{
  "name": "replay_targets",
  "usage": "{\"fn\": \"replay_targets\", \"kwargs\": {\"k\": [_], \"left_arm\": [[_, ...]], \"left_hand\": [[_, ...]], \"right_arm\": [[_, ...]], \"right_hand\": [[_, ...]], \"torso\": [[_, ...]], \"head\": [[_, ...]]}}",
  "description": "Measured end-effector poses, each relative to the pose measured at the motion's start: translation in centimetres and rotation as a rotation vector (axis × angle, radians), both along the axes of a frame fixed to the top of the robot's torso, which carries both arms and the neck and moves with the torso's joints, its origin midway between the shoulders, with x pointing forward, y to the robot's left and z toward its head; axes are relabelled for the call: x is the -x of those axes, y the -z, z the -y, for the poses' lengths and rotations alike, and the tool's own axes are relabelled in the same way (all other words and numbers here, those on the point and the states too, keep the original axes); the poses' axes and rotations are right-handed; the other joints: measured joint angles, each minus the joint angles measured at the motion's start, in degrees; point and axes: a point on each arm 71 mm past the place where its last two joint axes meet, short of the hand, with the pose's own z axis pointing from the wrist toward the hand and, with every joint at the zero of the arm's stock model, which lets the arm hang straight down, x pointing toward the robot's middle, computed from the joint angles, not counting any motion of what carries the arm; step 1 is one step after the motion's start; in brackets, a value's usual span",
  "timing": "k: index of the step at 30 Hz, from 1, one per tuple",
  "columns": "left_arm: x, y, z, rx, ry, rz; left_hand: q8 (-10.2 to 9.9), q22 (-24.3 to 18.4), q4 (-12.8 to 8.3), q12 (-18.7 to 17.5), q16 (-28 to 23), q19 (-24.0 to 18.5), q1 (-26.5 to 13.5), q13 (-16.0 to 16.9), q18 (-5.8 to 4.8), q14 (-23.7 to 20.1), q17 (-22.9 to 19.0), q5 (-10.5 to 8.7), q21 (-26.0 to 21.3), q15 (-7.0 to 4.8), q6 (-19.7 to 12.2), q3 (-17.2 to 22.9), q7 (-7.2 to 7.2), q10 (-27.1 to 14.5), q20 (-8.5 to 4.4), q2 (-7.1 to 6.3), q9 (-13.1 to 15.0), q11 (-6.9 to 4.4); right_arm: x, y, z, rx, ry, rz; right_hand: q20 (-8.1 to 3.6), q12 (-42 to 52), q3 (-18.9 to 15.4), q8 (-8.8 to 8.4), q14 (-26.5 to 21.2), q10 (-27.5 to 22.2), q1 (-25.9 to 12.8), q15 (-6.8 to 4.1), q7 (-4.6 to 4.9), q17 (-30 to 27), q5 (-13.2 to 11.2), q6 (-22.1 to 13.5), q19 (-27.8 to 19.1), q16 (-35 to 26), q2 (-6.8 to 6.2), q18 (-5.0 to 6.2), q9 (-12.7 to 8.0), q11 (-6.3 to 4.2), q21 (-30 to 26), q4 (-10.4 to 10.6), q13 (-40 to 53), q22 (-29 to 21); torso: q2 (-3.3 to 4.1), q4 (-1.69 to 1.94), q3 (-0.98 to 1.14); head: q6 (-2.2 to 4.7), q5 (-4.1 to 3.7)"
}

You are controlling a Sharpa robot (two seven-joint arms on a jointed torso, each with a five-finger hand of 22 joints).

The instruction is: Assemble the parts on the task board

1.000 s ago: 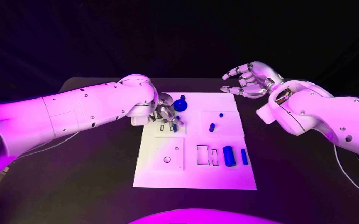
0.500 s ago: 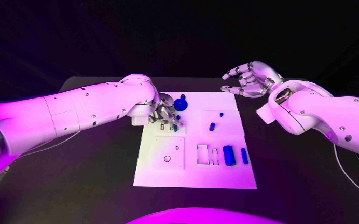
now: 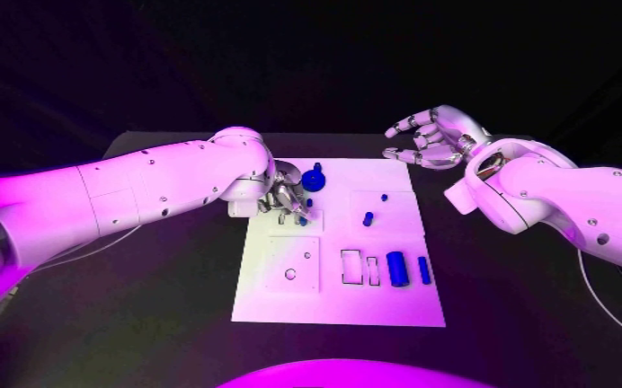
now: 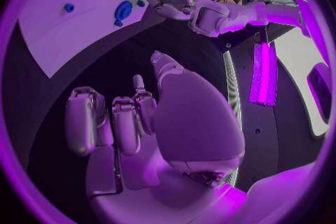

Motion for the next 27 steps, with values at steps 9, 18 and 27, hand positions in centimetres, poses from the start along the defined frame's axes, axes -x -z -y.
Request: {"fn": "replay_targets", "kwargs": {"k": [9, 18, 27], "left_arm": [[0.0, 0.0, 0.0, 0.010, -0.007, -0.009], [0.2, 0.1, -0.2, 0.030, -0.020, -0.020], [0.6, -0.4, -1.1, 0.083, -0.073, -0.003]], "left_hand": [[-1.52, 0.41, -0.46, -0.34, 0.00, 0.00, 3.82, -0.40, 0.00, 0.01, 0.00, -0.06, 0.00, -0.41, 0.09, 13.53, -0.09, 0.22, 0.00, -2.87, 1.06, -0.21], [-1.54, 1.50, 1.82, 0.70, 1.74, 0.64, 1.93, 1.75, 0.01, 0.21, 0.00, 2.17, 0.78, -0.62, 1.87, 18.32, -0.40, 3.34, -0.19, -6.57, 4.11, -1.01], [-1.14, 2.85, -1.79, 2.34, 3.33, 1.55, -1.99, 4.47, 0.01, 0.01, 0.00, 10.52, 1.30, -1.24, 3.41, 21.27, -0.74, 6.33, -0.92, -8.45, 6.25, -1.80]], "right_arm": [[0.0, 0.0, 0.0, 0.001, 0.001, -0.001], [0.0, 0.1, 0.1, 0.002, 0.002, -0.004], [0.0, 0.2, 0.5, 0.005, 0.006, -0.009]], "right_hand": [[0.00, 0.00, 0.00, 0.00, 0.00, 0.00, 0.00, 0.00, 0.00, 0.00, 0.23, 0.00, 0.00, 0.00, 0.00, 0.00, 0.00, 0.00, 0.00, 0.00, 0.01, 0.00], [0.00, 0.00, 0.00, 0.00, 0.00, 0.00, 0.00, 0.00, 0.00, 0.04, 0.23, 0.00, 0.00, 0.00, 0.00, 0.00, 0.00, 0.00, 0.00, 0.00, 0.04, -0.01], [0.00, 0.00, 0.00, 0.00, 0.00, 0.01, 0.00, 0.00, 0.00, 0.04, 0.46, 0.00, 0.00, 0.00, 0.00, 0.00, -0.04, 0.00, 0.00, 0.00, 0.04, -0.01]], "torso": [[0.02, -0.06, 0.00], [-0.01, -0.03, 0.02], [0.02, 0.13, 0.00]], "head": [[-0.10, 0.03], [0.15, -0.10], [0.20, -0.15]]}}
